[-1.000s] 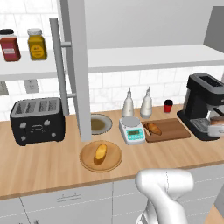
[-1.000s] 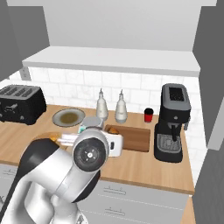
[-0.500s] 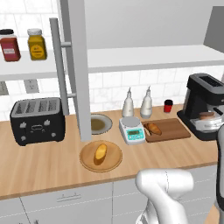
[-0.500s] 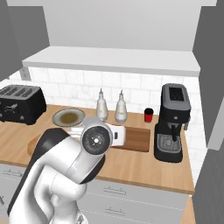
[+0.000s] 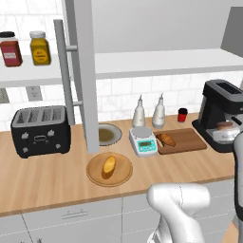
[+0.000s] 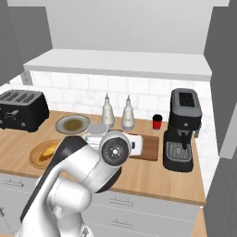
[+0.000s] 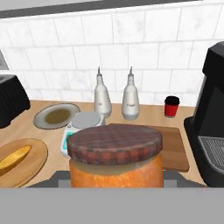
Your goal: From the different types of pastries on the counter, select a croissant and place it on the cutting board. Then retrieve a jar of jam from the cabinet and place it alongside the croissant on the cutting board.
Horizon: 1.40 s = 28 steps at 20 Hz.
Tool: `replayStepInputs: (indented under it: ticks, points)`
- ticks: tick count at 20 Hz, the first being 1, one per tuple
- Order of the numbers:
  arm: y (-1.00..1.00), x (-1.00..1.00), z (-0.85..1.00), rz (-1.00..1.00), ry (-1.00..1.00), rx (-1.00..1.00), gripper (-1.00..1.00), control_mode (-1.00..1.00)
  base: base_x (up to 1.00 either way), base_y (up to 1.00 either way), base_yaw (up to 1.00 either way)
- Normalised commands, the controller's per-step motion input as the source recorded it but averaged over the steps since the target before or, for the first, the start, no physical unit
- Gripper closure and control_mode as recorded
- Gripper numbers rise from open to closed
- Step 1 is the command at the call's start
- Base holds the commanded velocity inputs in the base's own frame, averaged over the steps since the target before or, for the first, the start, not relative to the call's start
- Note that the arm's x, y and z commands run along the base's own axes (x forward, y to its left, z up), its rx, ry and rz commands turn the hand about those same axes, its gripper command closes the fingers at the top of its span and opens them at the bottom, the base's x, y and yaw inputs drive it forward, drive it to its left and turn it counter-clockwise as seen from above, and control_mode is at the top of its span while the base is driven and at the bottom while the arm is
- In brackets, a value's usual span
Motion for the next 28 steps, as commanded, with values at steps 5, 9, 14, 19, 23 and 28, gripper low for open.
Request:
replayStepInputs:
  ticks: [5, 9, 14, 19, 23, 28]
  points:
    - [-0.18, 0.26, -0.18, -0.05, 0.06, 0.00, 1.00, -1.00, 0.00, 0.00, 0.00]
    - [-0.07, 0.13, -0.20, -0.07, 0.04, 0.00, 1.00, -1.00, 0.00, 0.00, 0.00]
    - [-0.01, 0.19, -0.10, -0.08, 0.00, -0.01, 1.00, -1.00, 0.00, 0.00, 0.00]
    - [0.00, 0.30, -0.36, -0.08, 0.00, -0.02, 1.00, -1.00, 0.00, 0.00, 0.00]
    - [-0.03, 0.42, -0.22, -0.08, 0.00, 0.00, 1.00, -1.00, 0.00, 0.00, 0.00]
    - [-0.01, 0.43, -0.12, -0.09, 0.02, 0.00, 1.00, -1.00, 0.00, 0.00, 0.00]
